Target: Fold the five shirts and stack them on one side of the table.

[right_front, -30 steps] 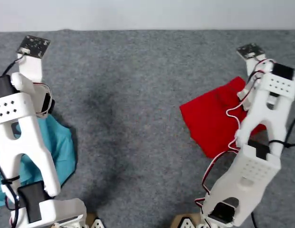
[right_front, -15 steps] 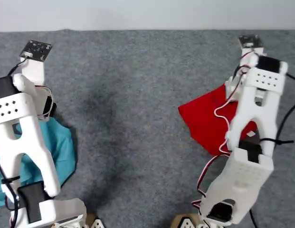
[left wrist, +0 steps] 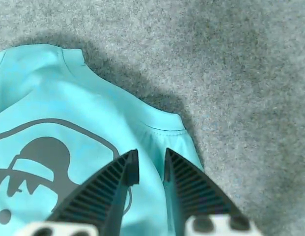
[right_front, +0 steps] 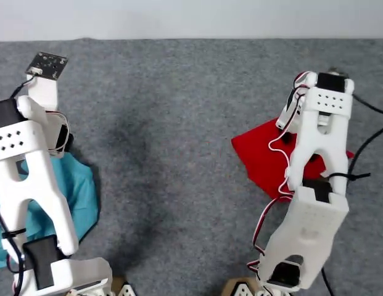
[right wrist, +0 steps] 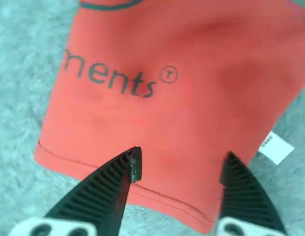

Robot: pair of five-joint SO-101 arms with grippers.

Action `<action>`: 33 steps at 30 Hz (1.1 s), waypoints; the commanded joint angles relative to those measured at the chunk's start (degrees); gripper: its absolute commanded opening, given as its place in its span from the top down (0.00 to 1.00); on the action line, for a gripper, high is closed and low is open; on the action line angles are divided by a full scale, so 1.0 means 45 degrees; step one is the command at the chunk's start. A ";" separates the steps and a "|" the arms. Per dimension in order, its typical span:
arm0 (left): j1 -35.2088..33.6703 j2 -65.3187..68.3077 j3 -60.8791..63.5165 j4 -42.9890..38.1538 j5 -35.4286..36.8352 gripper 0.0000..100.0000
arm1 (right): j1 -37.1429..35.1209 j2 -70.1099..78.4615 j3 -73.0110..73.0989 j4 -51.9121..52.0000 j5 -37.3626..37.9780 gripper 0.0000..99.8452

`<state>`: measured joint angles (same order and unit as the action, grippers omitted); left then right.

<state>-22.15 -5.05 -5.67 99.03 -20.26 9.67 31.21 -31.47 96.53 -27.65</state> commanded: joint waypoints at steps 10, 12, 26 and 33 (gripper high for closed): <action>-0.0020 -0.0547 -0.0029 0.0332 -0.0059 0.91 | 0.0498 0.1065 -0.0801 -0.1162 -0.1368 0.57; -0.0020 -0.0527 -0.0029 0.0332 -0.0059 0.91 | 0.0557 0.1631 -0.0821 -0.1299 -0.1426 0.57; -0.0020 -0.0527 -0.0029 0.0313 -0.0078 0.91 | 0.0557 0.4386 -0.0821 -0.2979 -0.1641 0.86; -0.0020 -0.0527 -0.0029 0.0313 -0.0078 0.91 | 0.1143 0.4269 -0.0840 -0.2842 0.0508 0.99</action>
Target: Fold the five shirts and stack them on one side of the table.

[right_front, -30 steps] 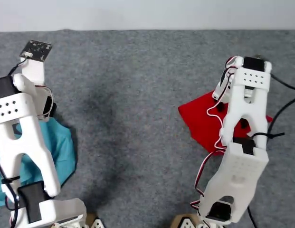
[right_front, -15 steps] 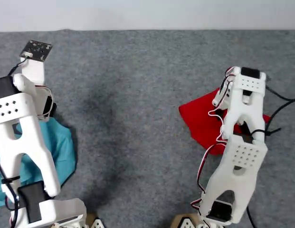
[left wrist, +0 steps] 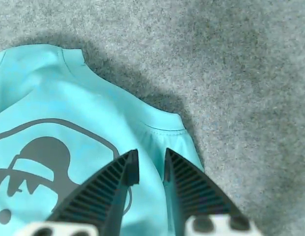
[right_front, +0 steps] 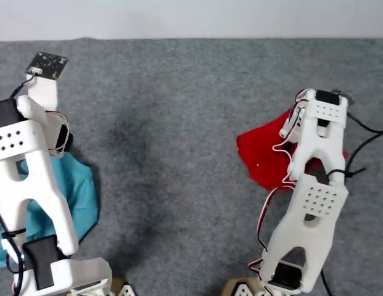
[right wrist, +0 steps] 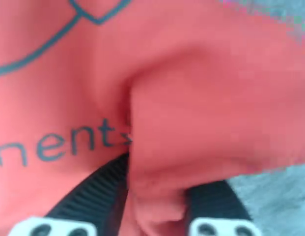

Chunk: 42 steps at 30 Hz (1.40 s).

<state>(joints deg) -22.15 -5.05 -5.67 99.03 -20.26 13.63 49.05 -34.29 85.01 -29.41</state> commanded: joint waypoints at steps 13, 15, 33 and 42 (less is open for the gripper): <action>-0.0020 -0.0527 -0.0029 0.0313 -0.0059 0.91 | 0.4562 -0.3077 -0.0215 0.0303 1.0999 0.99; -0.0020 -0.0527 -0.0029 0.0313 -0.0039 0.91 | 0.5304 -0.3350 -0.0215 -0.0147 1.2484 0.99; 0.0000 -0.0645 -0.0029 0.0332 -0.0020 0.91 | 0.6886 -0.4112 -0.0215 -0.1338 1.3324 0.71; 0.0000 -0.0645 -0.0029 0.0332 -0.0020 0.91 | 0.6144 -0.5890 -0.0156 0.1963 1.3245 0.74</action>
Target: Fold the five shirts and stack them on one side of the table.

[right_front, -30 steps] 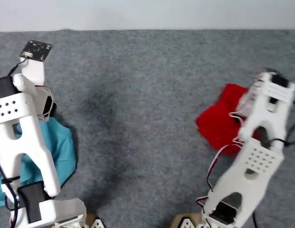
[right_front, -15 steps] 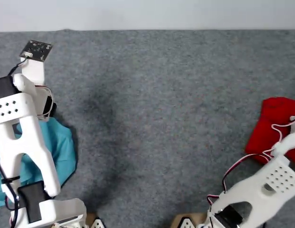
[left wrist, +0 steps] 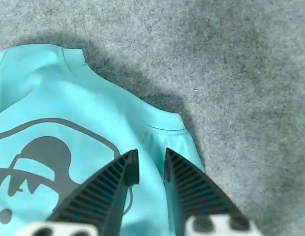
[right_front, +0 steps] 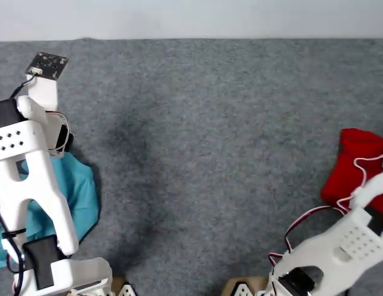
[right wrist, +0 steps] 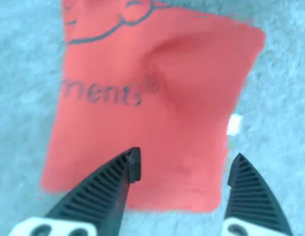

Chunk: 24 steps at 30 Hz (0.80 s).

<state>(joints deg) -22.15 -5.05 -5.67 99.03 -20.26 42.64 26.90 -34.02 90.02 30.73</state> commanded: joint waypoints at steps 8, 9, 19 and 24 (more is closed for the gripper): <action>0.0000 -0.0645 -0.0029 0.0332 -0.0020 0.91 | 0.0361 0.1201 -0.0195 0.0674 -0.0117 0.96; 0.0000 -0.0645 -0.0029 0.0332 -0.0020 0.91 | 0.0459 0.1553 -0.0195 0.0752 -0.0117 0.97; 0.0000 -0.0625 -0.0029 0.0332 -0.0020 0.91 | 0.0694 0.3839 -0.0254 0.2745 -0.0137 0.99; 0.0000 -0.0625 -0.0029 0.0332 -0.0059 0.91 | 0.0635 0.2159 -0.0274 0.2432 -0.0117 0.99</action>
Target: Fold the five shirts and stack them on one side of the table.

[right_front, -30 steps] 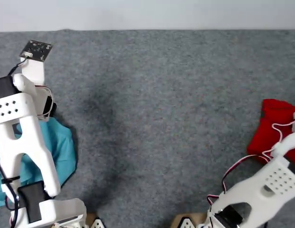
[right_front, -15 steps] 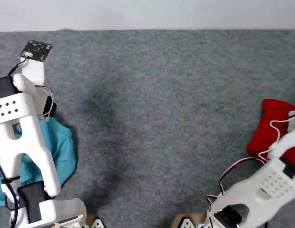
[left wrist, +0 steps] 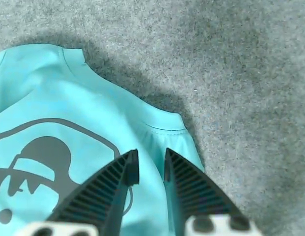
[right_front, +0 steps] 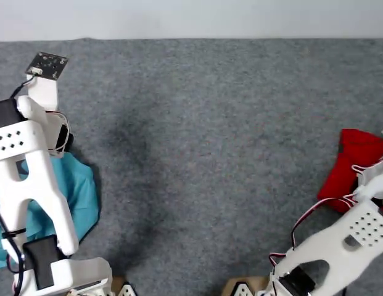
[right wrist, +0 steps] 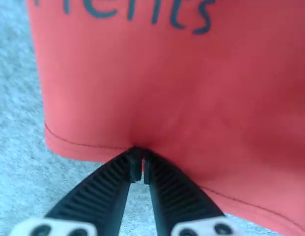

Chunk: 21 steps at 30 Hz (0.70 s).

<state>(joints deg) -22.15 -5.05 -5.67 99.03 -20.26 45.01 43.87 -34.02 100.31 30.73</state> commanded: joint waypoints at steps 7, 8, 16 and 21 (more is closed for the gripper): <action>0.0000 -0.0625 -0.0029 0.0332 -0.0039 0.91 | 0.0244 -0.3448 -0.0254 -0.3331 -0.0059 0.99; 0.0000 -0.0625 -0.0029 0.0332 -0.0039 0.91 | 0.0322 -0.3448 -0.0234 -0.3956 -0.0059 0.99; 0.0000 -0.0625 -0.0029 0.0332 -0.0020 0.91 | 0.1026 -0.0889 -0.0234 -0.8215 -0.0039 0.99; 0.0000 -0.0645 -0.0029 0.0332 -0.0020 0.91 | 0.1514 0.0147 -0.0254 -0.8371 -0.0039 0.99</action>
<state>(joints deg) -22.15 -5.05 -5.67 99.03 -20.26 50.46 45.10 -34.02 63.12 30.73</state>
